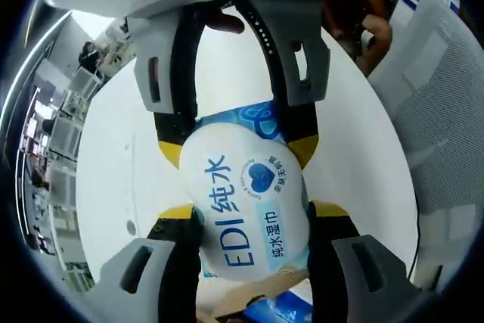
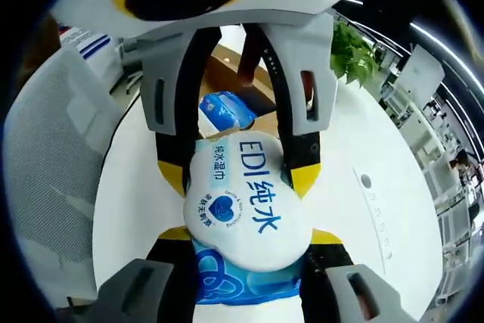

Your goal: Operate the shoe box by opening the lid, removing the specified soft item, and placing it in the target area until the item is outside and the box remains undamaged.

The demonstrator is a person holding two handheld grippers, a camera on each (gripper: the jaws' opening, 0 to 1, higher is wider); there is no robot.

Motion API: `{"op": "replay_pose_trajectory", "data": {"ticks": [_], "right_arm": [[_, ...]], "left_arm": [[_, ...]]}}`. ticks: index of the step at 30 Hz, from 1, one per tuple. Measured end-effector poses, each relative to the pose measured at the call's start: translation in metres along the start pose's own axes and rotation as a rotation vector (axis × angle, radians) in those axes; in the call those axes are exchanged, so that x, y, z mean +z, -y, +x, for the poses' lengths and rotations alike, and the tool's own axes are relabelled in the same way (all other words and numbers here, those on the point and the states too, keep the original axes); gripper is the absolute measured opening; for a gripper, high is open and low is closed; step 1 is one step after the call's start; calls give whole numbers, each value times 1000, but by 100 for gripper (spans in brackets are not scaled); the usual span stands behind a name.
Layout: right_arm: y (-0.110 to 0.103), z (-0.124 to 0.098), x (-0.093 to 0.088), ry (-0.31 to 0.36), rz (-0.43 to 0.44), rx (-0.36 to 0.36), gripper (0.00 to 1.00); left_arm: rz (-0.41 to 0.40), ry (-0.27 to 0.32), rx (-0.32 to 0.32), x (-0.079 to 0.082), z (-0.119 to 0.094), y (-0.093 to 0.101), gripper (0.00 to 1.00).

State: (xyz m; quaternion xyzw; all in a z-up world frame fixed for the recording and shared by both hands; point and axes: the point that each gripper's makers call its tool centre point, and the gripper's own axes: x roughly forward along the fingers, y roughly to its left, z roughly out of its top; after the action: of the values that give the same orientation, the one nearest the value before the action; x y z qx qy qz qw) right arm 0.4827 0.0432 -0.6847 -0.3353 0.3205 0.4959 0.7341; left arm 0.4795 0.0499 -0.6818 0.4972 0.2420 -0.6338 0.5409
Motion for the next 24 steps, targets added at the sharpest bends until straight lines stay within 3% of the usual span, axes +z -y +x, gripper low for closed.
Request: {"op": "replay_pose_trajectory", "data": {"ticks": [24], "right_arm": [[31, 27, -33, 0, 30, 26, 50]], "left_arm": [[-9, -15, -38, -6, 41, -28, 56]]}}
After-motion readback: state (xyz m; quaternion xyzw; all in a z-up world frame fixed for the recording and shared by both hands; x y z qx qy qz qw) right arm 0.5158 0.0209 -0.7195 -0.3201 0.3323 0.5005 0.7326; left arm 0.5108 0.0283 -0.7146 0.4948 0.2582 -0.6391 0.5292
